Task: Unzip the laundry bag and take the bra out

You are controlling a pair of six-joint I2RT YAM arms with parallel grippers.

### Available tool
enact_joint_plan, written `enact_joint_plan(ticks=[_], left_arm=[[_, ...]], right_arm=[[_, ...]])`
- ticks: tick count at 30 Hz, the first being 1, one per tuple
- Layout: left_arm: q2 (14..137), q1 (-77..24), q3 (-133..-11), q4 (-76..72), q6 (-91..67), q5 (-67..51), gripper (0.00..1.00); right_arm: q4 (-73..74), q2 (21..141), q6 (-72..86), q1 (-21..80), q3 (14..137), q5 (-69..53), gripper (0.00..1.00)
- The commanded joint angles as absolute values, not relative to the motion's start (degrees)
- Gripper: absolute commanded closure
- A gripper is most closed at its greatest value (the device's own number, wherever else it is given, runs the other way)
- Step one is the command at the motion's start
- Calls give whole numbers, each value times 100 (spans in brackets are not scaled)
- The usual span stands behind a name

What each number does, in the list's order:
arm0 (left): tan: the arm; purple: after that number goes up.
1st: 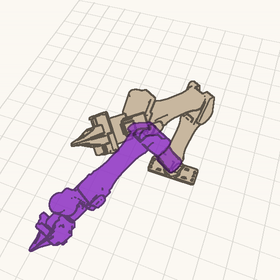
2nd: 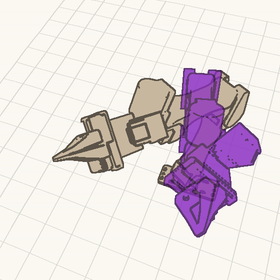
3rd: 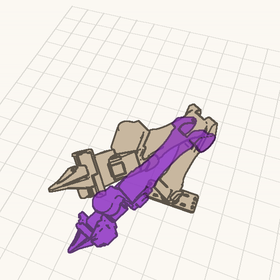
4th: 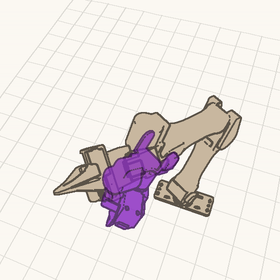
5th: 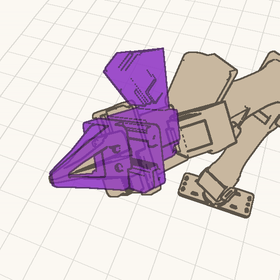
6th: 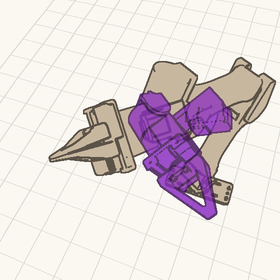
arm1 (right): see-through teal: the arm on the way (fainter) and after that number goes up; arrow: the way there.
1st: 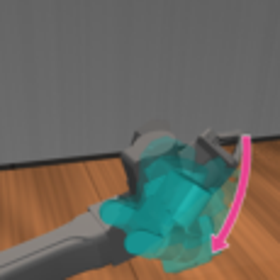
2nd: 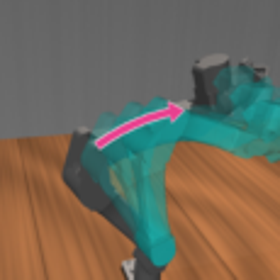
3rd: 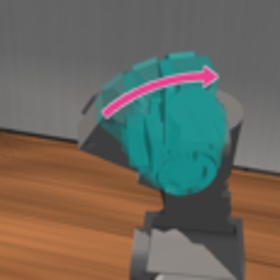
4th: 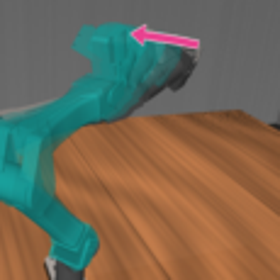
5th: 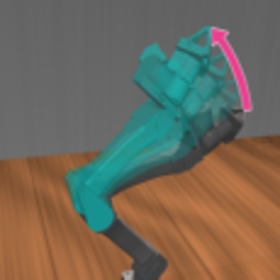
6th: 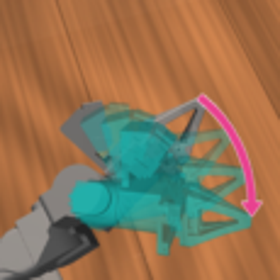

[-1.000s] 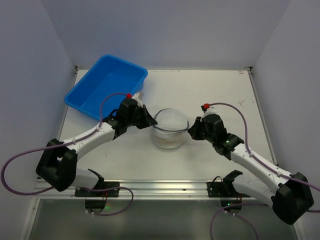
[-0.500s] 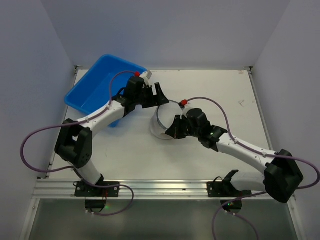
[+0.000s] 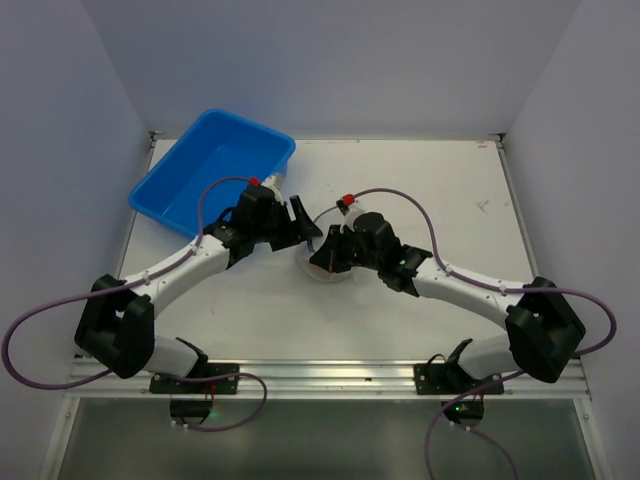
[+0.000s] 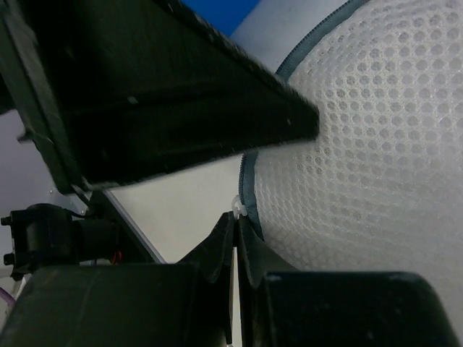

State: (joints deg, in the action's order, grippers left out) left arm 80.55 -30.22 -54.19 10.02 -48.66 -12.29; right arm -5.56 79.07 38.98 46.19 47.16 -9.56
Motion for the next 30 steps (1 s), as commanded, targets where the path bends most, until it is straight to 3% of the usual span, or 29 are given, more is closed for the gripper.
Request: enact_joint_plan(ticks=[1,3,6,7,9,17,22,30], left_arm=[[7910,-3278,-5230,730,-5150,-1362,28],[7910,-3357,-5212,686,-5168,-1354,36],[7910,-3375,-5142,694,-5168,-1231,71],[7901,-3366,-5098,703,-5168,-1178,90],[7884,-3358,-5098,764,-5168,-1073,100],[7866,-3050,-5071,738,-5063,-1344,100],[7691,-2909,-4914,826,-4948,-1494,100],[6857,-3084,-3711,-173,-5510,-1767,100]], right_arm=[[-896,7989,3902,4693,4983,-809,100],[-888,7998,3902,4702,4975,-809,100],[-748,7928,3850,4711,4931,-748,100],[-686,7832,3824,4711,4887,-712,100],[-397,7700,3718,4711,4817,-607,100],[877,6769,3498,4536,3929,-613,100],[1730,6723,3313,3501,3744,-949,100],[1372,7180,2972,3120,4323,-1133,100]])
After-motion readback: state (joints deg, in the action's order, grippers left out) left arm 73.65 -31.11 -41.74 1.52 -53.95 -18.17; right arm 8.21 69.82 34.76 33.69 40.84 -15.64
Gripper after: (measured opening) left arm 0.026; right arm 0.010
